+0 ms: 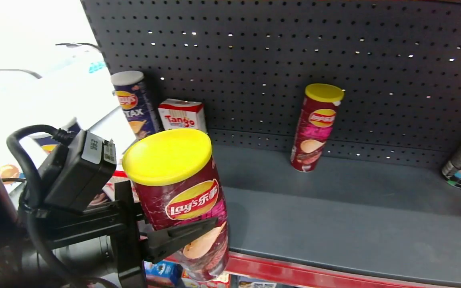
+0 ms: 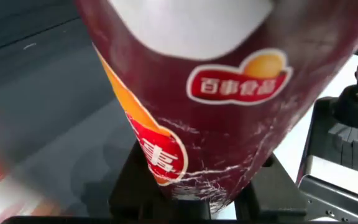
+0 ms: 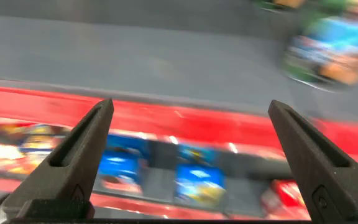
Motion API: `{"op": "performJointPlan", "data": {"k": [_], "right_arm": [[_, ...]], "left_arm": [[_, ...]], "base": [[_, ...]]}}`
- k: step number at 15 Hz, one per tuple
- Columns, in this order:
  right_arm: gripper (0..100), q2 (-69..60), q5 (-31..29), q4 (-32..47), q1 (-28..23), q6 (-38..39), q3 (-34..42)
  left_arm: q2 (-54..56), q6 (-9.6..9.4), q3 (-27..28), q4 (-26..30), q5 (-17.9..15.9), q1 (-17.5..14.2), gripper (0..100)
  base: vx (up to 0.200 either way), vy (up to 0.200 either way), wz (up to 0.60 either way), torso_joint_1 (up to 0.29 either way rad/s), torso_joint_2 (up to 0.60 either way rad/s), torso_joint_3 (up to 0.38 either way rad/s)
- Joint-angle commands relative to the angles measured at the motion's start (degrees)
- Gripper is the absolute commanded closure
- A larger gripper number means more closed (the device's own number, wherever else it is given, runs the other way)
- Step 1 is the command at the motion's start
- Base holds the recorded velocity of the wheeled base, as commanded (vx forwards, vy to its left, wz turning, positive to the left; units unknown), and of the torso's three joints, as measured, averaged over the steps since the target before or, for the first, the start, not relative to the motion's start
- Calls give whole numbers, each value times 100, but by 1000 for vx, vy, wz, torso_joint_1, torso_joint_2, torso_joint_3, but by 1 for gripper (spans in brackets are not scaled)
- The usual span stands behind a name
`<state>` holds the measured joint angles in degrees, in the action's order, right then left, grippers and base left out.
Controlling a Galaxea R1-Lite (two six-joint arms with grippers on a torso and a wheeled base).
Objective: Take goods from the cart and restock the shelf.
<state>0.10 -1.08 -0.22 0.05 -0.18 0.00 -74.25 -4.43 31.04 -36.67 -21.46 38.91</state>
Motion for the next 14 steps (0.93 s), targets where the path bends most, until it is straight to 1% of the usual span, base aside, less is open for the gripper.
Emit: {"op": "performJointPlan", "data": {"k": [1, 5, 8, 14], "right_arm": [[0, 8, 3, -4, -5, 1, 0], [0, 8, 3, -4, -5, 1, 0], [0, 8, -6, -4, -5, 1, 0], [0, 8, 3, -4, -5, 1, 0]], "left_arm": [[-81, 3, 43, -7, 10, -6, 100], [-89, 12, 25, -104, 10, -24, 100], [-81, 12, -1, -112, 10, -24, 100], [-63, 12, -28, -104, 10, -59, 100]], "base": [[0, 0, 0, 0, 0, 0], [0, 0, 0, 0, 0, 0], [0, 0, -600, 2, 1, 1], [0, 0, 0, 0, 0, 0]]}}
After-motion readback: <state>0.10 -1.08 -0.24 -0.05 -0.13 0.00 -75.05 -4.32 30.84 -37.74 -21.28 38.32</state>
